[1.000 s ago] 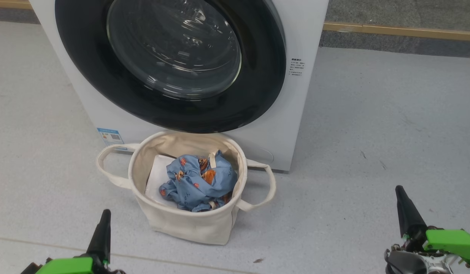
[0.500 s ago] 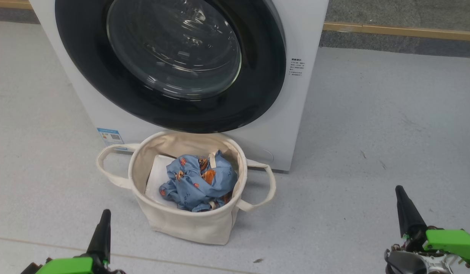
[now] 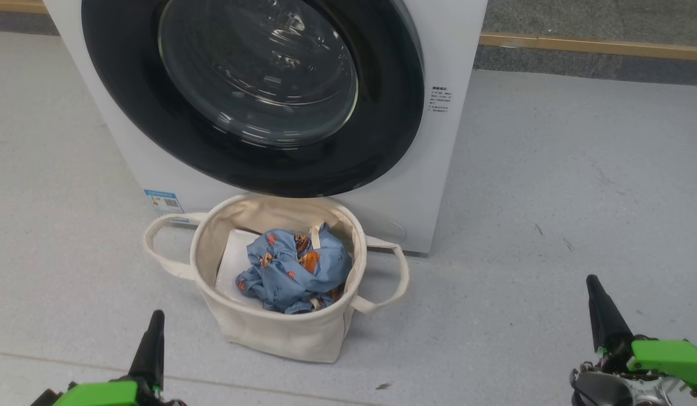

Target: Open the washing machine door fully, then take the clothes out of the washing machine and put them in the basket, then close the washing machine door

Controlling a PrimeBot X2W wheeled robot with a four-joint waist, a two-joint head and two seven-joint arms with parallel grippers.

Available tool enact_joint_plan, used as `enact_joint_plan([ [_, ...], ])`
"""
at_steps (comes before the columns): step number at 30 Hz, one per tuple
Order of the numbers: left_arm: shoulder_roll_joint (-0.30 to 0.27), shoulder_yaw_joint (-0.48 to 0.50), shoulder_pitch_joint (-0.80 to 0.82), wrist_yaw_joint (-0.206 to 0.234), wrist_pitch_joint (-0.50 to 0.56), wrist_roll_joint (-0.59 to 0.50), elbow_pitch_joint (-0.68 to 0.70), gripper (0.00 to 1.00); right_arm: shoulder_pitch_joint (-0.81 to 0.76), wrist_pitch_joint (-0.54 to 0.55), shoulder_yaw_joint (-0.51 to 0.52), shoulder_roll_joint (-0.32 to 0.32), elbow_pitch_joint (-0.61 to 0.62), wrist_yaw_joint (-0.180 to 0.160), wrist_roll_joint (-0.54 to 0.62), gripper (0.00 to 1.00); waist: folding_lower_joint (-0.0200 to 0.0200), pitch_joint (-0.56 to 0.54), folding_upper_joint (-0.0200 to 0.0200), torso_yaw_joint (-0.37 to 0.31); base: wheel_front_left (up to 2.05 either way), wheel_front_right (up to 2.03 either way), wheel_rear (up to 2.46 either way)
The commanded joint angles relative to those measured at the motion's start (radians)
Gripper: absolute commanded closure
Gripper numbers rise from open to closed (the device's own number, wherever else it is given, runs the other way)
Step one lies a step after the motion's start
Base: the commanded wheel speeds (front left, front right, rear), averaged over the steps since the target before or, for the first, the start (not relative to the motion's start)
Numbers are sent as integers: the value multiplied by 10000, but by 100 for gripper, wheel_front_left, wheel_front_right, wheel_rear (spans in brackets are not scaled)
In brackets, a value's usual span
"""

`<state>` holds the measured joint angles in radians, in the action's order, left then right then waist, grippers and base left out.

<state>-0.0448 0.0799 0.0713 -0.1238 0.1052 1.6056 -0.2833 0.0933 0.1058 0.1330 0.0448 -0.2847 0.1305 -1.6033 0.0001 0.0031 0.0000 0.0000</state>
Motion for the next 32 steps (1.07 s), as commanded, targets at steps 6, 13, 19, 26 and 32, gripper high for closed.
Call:
enact_joint_plan([
  [6,-54,340,368,-69,81,30,382,100,146,75,-192,54,399,2,-53,100,0,0,0,0,0,0,0],
  [13,-54,339,367,-69,81,30,382,100,146,75,-192,54,399,2,-53,100,0,0,0,0,0,0,0],
  [19,-54,339,367,-69,80,30,382,100,146,74,-192,54,399,2,-53,100,0,0,0,0,0,0,0],
  [26,-54,339,367,-69,80,30,382,100,146,74,-192,54,399,2,-54,100,0,0,0,0,0,0,0],
  [32,-54,339,367,-69,80,30,382,100,146,74,-193,54,399,2,-54,100,0,0,0,0,0,0,0],
])
